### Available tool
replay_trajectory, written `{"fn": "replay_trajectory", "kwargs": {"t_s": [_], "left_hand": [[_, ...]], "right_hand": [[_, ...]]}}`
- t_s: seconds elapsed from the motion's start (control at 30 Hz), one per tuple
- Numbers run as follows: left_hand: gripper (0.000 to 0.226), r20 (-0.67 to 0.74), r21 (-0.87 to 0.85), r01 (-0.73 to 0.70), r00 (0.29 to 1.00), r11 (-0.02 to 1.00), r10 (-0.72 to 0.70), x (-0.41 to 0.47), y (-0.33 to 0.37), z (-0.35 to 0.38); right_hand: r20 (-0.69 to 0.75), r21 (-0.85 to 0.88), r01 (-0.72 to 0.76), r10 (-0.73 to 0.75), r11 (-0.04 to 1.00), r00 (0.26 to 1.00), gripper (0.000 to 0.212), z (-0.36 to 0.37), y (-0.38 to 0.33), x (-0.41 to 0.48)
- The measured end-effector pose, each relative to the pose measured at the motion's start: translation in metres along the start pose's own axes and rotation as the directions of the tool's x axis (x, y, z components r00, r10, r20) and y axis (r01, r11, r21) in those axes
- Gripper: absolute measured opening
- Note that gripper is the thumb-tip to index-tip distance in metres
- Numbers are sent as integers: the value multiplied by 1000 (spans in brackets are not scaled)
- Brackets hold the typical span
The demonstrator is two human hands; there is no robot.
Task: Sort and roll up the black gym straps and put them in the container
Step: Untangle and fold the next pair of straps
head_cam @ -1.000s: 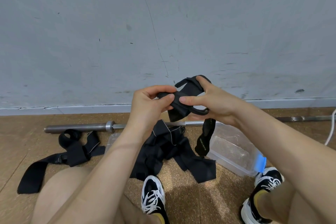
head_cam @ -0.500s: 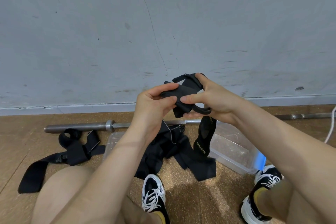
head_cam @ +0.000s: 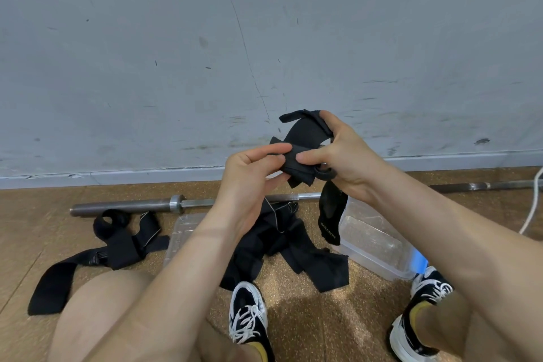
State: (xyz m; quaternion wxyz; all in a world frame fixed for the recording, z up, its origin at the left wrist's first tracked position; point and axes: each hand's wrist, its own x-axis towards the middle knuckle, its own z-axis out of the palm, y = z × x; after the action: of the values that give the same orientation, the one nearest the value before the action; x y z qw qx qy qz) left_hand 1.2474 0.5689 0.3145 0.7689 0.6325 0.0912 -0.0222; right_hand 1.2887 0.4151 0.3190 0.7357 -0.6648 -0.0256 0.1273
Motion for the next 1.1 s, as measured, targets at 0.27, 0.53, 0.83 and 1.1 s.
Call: {"fn": "replay_trajectory", "kwargs": {"t_s": [0.27,0.53,0.83,1.1], "left_hand": [[33,326,118,-93,944,989,50,2,16,-21],[18,164,71,-141,978,988,127,4,8,-14],[10,6,96,-128,992,987,128,3,6,-6],[18,14,128,-133,991,983,132,0,9,-8]], "right_hand": [[146,147,-89,68,985,987,48,-15,-14,5],[200,227,-103,57,968,978,58,-15,-10,4],[179,114,-18,-3,993,984,70,-3,-11,-3],[151,123,-5,-14,992,988,47,-3,-12,-6]]}}
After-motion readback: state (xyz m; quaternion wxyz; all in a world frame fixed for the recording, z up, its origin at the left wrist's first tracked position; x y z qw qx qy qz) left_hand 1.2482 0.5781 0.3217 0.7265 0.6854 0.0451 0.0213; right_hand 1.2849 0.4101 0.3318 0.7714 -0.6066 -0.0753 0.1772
